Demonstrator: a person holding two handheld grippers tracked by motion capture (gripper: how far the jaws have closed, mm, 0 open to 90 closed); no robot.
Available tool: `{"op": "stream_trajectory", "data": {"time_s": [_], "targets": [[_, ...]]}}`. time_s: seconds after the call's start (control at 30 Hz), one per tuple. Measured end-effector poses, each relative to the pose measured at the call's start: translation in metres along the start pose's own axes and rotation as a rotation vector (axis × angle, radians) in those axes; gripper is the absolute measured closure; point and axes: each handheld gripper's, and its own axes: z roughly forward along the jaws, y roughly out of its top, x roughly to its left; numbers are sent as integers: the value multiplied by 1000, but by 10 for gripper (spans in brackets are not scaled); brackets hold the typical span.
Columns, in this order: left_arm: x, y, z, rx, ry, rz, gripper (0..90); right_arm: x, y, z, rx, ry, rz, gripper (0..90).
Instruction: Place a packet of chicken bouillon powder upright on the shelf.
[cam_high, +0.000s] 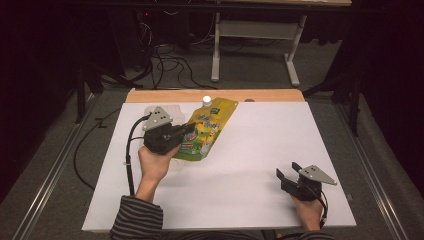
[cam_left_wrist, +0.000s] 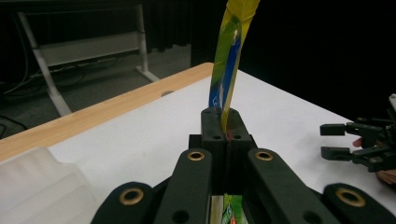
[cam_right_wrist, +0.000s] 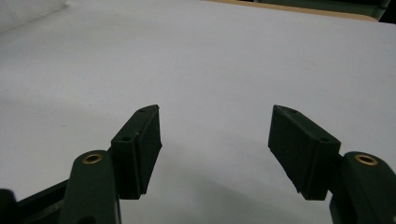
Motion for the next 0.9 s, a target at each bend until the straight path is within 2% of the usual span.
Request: {"op": "stream_trajectory", "data": {"time_s": [0.3,0.43,0.7,0.9], "targets": [[16,17,-14,-61,42,10,900,0,0,0,-4,2,-1,350],[24,22,-20,-71,72,35,900,0,0,-1,-5,1,0,349],[41,27,-30,-96,132,74,900,0,0,-1,-10,1,-5,349],[57,23,-32,-88,174,92,900,0,0,-1,-10,1,-3,349]]}}
